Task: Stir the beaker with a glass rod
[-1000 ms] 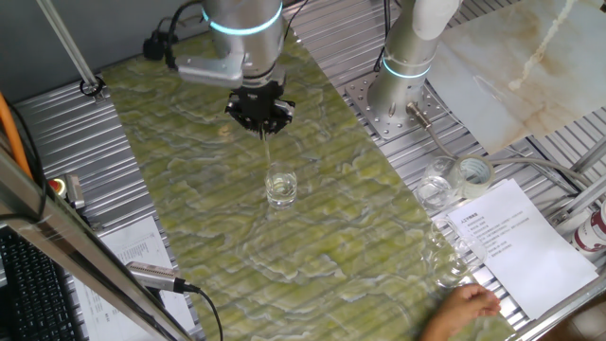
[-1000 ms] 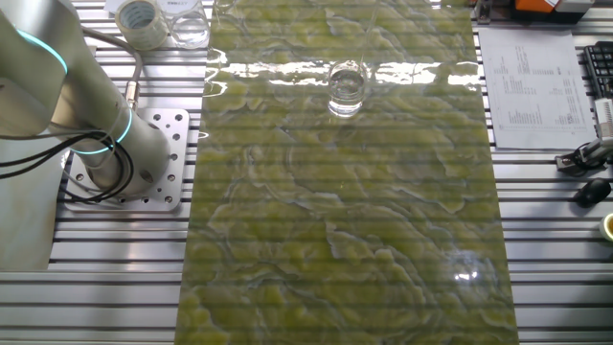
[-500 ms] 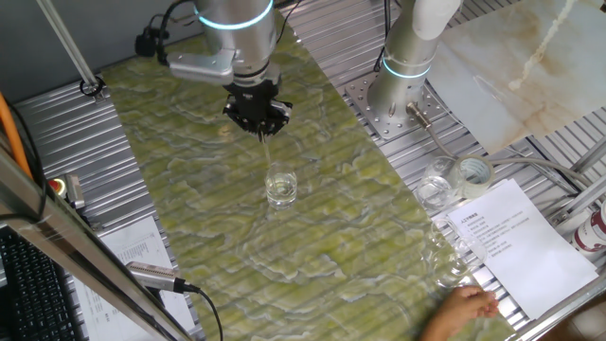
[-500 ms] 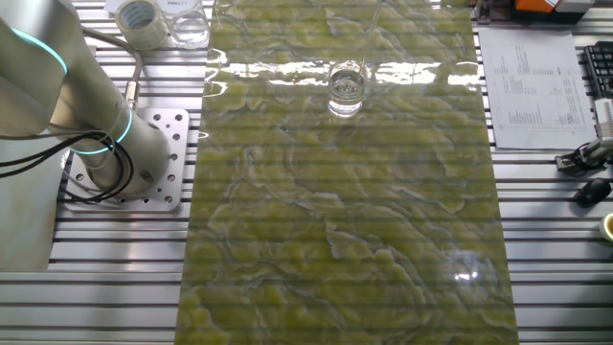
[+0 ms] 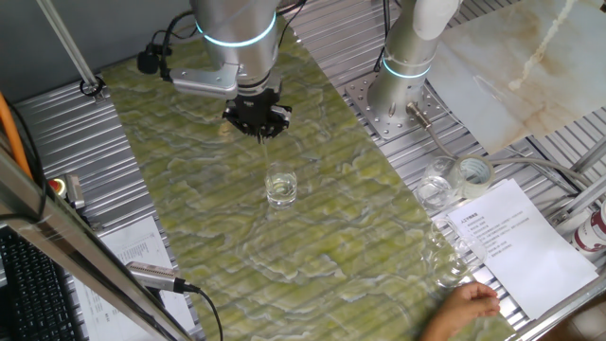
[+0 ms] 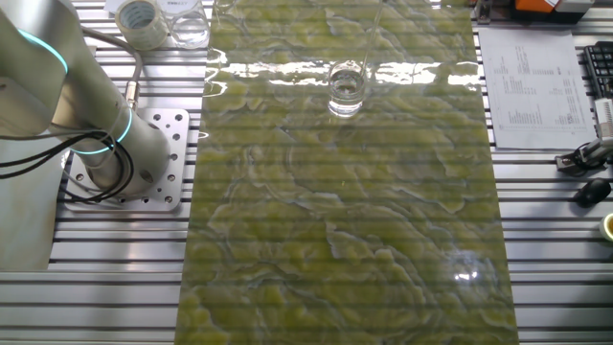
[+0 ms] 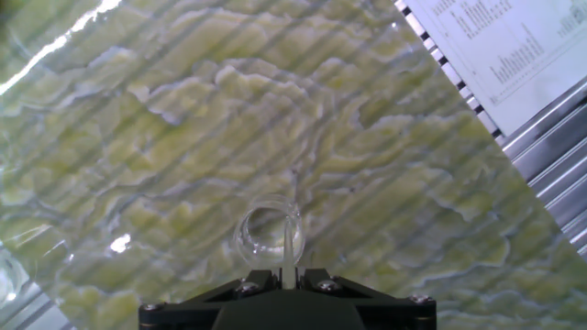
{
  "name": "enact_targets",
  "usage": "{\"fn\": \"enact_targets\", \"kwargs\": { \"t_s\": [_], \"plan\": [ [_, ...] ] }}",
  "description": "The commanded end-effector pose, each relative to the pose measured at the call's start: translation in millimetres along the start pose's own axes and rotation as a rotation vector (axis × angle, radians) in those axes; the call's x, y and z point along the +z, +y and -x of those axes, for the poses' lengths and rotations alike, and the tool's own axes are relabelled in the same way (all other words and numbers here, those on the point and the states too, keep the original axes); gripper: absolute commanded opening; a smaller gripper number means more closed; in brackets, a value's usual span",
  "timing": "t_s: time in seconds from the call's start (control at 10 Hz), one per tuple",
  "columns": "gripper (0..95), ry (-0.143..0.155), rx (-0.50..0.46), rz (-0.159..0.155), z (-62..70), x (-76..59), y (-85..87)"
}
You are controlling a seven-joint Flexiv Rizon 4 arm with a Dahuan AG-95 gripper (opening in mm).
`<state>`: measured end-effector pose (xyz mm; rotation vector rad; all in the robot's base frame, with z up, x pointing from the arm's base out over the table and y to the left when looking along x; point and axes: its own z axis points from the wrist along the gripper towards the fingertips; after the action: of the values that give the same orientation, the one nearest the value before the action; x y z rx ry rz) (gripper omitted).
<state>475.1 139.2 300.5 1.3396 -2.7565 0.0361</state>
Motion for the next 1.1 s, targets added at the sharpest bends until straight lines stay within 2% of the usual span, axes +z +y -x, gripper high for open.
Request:
{"fn": "enact_targets", "kwargs": {
  "t_s": [0.1,0.5,0.7,1.1],
  "plan": [
    [0.0,0.008,-0.002,0.009,0.4,0.7,0.2],
    [0.0,0.02,-0.004,0.015,1.8,2.2,1.4],
    [0.0,0.038,-0.004,0.021,3.9,4.9,3.5],
    [0.0,0.053,-0.012,0.014,6.2,8.2,5.8]
  ]
}}
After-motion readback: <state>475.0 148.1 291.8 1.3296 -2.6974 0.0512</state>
